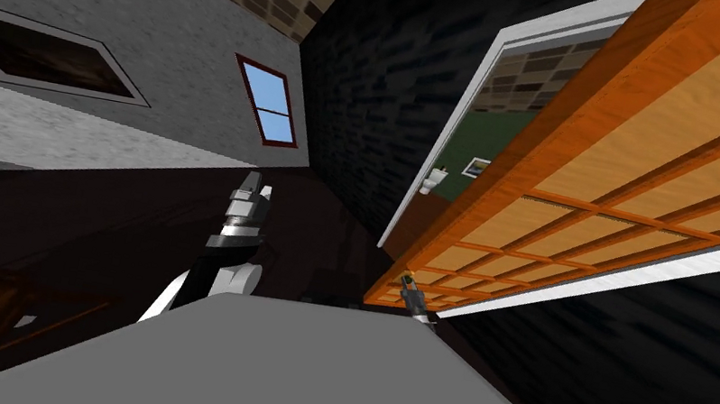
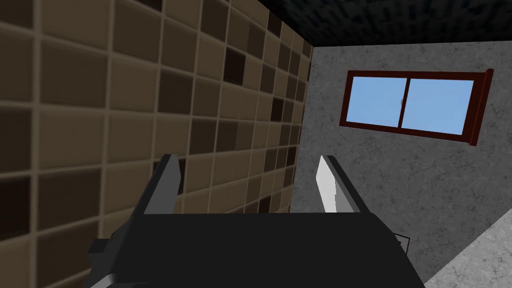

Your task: Pull the door open

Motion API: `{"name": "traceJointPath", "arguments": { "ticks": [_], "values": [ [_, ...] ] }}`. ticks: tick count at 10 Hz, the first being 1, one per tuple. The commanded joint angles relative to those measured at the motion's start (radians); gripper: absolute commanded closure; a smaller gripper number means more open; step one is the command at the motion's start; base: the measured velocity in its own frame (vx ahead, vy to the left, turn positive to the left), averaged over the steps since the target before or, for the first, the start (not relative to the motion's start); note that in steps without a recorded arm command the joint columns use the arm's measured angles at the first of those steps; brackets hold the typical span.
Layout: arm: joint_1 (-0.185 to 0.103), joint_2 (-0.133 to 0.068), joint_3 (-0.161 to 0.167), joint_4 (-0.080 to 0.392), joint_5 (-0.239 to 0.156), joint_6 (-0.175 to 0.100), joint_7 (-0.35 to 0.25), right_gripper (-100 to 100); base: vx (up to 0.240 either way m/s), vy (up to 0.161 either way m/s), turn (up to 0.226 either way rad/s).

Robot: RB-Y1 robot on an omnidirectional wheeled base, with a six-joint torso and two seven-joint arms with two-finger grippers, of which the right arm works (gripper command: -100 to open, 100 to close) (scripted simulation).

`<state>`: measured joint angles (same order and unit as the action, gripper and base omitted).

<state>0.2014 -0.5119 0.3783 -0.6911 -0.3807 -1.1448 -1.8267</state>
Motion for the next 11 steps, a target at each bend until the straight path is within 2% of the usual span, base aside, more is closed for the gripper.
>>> {"name": "traceJointPath", "arguments": {
  "ticks": [1,3,4,11],
  "values": [
    [0.004,-0.008,0.006,0.009,0.004,-0.023,-0.011,100,-0.195,-0.041,0.128],
    [0.008,-0.015,0.014,0.019,0.008,-0.043,-0.022,100,-0.192,-0.061,0.118],
    [0.01,-0.014,0.012,0.01,0.007,-0.029,-0.017,100,-0.069,-0.03,0.023],
    [0.004,-0.024,0.031,0.063,0.019,-0.088,-0.045,100,-0.192,-0.059,0.149]
  ]
}}
